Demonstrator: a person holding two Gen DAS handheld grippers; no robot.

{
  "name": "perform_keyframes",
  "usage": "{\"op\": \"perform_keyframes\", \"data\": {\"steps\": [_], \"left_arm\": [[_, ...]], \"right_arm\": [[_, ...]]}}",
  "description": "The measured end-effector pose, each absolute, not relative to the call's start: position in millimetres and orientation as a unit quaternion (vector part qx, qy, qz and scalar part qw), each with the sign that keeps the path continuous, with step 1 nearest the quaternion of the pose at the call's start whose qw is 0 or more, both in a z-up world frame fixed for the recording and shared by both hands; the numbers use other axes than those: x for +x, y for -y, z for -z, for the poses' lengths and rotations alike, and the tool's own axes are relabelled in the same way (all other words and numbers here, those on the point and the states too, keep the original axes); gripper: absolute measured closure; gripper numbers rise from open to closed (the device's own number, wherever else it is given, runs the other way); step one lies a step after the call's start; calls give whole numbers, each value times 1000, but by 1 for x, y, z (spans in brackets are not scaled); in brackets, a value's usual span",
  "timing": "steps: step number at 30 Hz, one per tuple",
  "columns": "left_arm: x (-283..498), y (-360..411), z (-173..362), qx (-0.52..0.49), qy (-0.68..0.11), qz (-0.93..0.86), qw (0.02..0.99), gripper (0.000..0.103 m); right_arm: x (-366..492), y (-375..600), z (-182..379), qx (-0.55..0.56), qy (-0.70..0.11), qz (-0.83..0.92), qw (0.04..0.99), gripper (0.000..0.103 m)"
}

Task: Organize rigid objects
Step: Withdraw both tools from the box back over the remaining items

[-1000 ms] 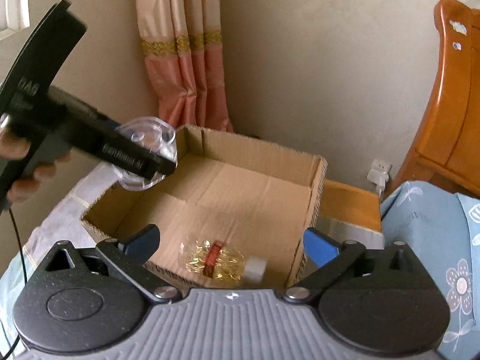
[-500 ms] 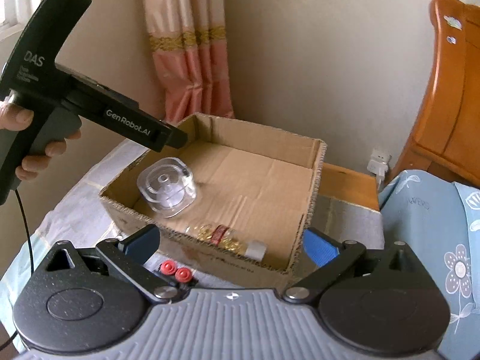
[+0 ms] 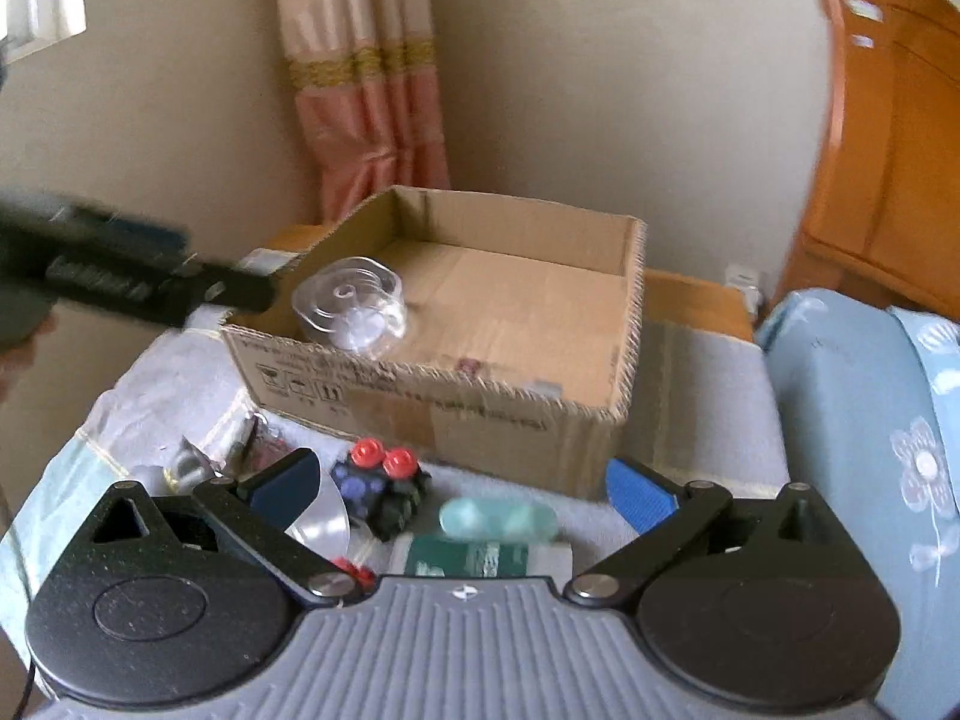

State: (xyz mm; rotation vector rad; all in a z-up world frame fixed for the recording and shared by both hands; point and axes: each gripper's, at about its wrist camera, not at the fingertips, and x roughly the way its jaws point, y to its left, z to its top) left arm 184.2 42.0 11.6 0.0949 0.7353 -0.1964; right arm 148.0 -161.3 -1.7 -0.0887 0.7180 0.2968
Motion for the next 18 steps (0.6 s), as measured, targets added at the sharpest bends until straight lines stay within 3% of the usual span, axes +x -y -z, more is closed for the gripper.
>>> {"op": "perform_keyframes", "data": {"steps": [8,18], "left_arm": [[116,-54,19,25,-340,39,939,9],[95,-64,39,50,-363,28,930,6]], "right_arm": [[115,176,40,6,-355,-87,931,0],[119,169,53,3,-375,-91,923,0]]}}
